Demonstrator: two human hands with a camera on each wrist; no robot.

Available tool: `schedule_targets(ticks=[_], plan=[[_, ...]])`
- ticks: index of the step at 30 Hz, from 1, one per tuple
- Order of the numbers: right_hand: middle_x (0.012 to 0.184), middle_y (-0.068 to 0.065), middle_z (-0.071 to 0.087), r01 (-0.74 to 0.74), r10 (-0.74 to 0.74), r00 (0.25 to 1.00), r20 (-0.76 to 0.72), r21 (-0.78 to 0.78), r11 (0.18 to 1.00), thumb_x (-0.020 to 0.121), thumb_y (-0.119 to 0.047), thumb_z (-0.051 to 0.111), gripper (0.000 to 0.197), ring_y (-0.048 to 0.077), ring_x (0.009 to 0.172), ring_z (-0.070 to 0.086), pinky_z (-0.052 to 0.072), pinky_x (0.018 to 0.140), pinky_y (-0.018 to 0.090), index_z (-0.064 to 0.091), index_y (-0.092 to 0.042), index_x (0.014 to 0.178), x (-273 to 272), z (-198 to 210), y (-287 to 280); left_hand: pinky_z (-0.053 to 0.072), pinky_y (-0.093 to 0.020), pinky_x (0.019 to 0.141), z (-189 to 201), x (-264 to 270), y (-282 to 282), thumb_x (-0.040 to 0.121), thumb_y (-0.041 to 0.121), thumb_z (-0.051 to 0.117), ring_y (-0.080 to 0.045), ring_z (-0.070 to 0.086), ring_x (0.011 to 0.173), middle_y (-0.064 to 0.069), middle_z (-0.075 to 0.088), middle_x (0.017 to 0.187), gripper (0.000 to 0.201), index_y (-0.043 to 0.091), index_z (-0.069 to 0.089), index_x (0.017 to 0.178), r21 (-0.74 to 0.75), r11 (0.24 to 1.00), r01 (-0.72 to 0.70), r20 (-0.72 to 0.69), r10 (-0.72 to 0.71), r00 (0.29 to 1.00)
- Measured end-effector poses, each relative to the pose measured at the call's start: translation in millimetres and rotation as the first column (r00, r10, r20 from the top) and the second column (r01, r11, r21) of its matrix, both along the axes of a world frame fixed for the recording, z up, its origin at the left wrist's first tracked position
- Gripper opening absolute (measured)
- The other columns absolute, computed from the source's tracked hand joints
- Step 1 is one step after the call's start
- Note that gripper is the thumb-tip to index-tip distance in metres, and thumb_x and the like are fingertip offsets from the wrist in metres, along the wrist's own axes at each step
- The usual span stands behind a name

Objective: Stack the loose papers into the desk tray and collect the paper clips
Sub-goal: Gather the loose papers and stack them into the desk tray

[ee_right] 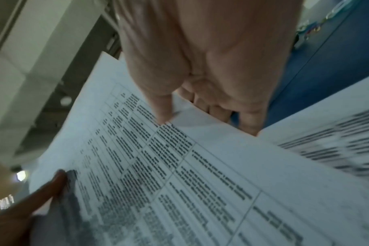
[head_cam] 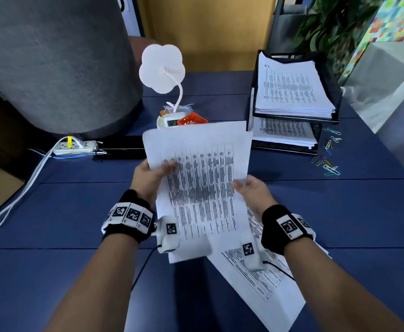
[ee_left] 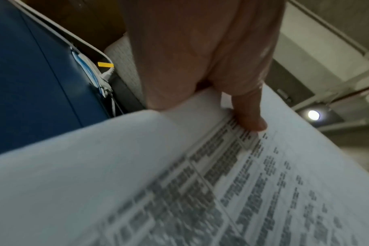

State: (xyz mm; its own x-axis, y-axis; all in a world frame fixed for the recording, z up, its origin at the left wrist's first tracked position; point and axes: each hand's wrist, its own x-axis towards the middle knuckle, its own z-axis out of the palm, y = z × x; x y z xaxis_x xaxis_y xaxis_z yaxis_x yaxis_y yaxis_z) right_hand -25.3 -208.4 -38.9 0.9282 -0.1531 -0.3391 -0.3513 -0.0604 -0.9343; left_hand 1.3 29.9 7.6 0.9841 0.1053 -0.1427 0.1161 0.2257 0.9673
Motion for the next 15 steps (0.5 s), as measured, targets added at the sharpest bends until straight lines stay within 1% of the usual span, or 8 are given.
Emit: schedule_targets(ticks=[1,2,5,7,9,11,13,15], plan=[[0.094,0.001,0.067,0.035,-0.037,0.999,0.039,0.059,0.998,0.092,-0.013,0.060,0.005,0.019,0.095,0.060,0.048,0.088,0.032,0.062,-0.016,0.088,1.2,5.2,0.6,0.057,-0.040,0.078,5.1,2.3,-2.6,0.075,0.005,0.070,-0.018,0.068,0.083,-0.005,0.072,0.093,0.026,0.010,0.062,0.100,-0.036,0.999,-0.018,0.044,0.019,0.999],[0.093,0.001,0.067,0.067,-0.074,0.994,0.078,0.094,0.993,0.093,-0.008,0.056,0.012,0.019,0.093,0.060,0.049,0.088,0.035,0.061,-0.017,0.086,2.5,11.4,0.3,0.056,-0.039,0.079,8.6,5.0,-5.2,0.077,0.007,0.069,-0.017,0.067,0.085,-0.005,0.069,0.096,0.027,0.011,0.059,0.102,-0.035,0.999,-0.034,0.080,0.036,0.996],[0.097,0.004,0.068,0.109,-0.149,0.960,0.238,0.173,0.979,0.094,-0.006,0.052,0.017,0.021,0.091,0.060,0.051,0.089,0.043,0.059,-0.021,0.090,7.4,29.1,-2.3,0.052,-0.037,0.080,15.4,10.3,-12.4,0.086,0.014,0.067,-0.015,0.062,0.083,0.000,0.066,0.090,0.013,0.018,0.056,0.092,0.164,0.984,-0.070,0.141,0.047,0.989],[0.093,0.002,0.066,0.140,-0.176,0.925,0.336,0.129,0.982,0.095,-0.008,0.052,0.016,0.015,0.081,0.057,0.051,0.075,0.033,0.056,-0.022,0.089,8.4,42.1,-3.6,0.051,-0.035,0.083,17.9,11.7,-20.5,0.090,0.018,0.063,-0.012,0.061,0.084,0.004,0.065,0.087,0.009,0.022,0.057,0.086,0.271,0.958,-0.097,0.203,0.042,0.978],[0.085,-0.003,0.061,0.189,-0.204,0.871,0.447,0.078,0.979,0.095,-0.008,0.052,0.018,0.008,0.075,0.053,0.046,0.071,0.023,0.052,-0.023,0.086,7.6,52.8,-3.7,0.050,-0.024,0.086,23.3,9.2,-32.6,0.093,0.017,0.058,-0.002,0.062,0.089,0.009,0.066,0.093,0.006,0.023,0.056,0.095,0.269,0.955,-0.124,0.280,0.045,0.959],[0.082,-0.007,0.061,0.229,-0.236,0.842,0.486,0.074,0.971,0.094,-0.005,0.053,0.020,0.003,0.071,0.053,0.046,0.070,0.019,0.052,-0.023,0.086,5.3,57.3,-3.5,0.049,-0.015,0.084,22.8,5.3,-43.8,0.095,0.015,0.056,0.007,0.061,0.091,0.011,0.065,0.100,0.013,0.022,0.053,0.105,0.235,0.965,-0.114,0.322,0.033,0.946],[0.085,-0.009,0.064,0.236,-0.253,0.848,0.467,0.095,0.967,0.091,0.001,0.053,0.020,-0.005,0.070,0.059,0.048,0.069,0.013,0.054,-0.018,0.094,0.2,57.3,-3.3,0.048,-0.015,0.076,16.0,2.3,-49.6,0.092,0.018,0.060,0.010,0.059,0.080,0.011,0.063,0.093,0.014,0.018,0.050,0.103,0.255,0.959,-0.126,0.331,0.036,0.943],[0.091,-0.009,0.066,0.243,-0.266,0.856,0.443,0.108,0.964,0.089,0.007,0.052,0.024,-0.009,0.073,0.062,0.050,0.072,0.011,0.055,-0.013,0.102,-4.0,54.7,-5.8,0.047,-0.019,0.073,10.2,1.9,-49.9,0.087,0.020,0.062,0.006,0.058,0.077,0.008,0.062,0.090,0.021,0.014,0.049,0.102,0.253,0.958,-0.139,0.310,0.056,0.949]])
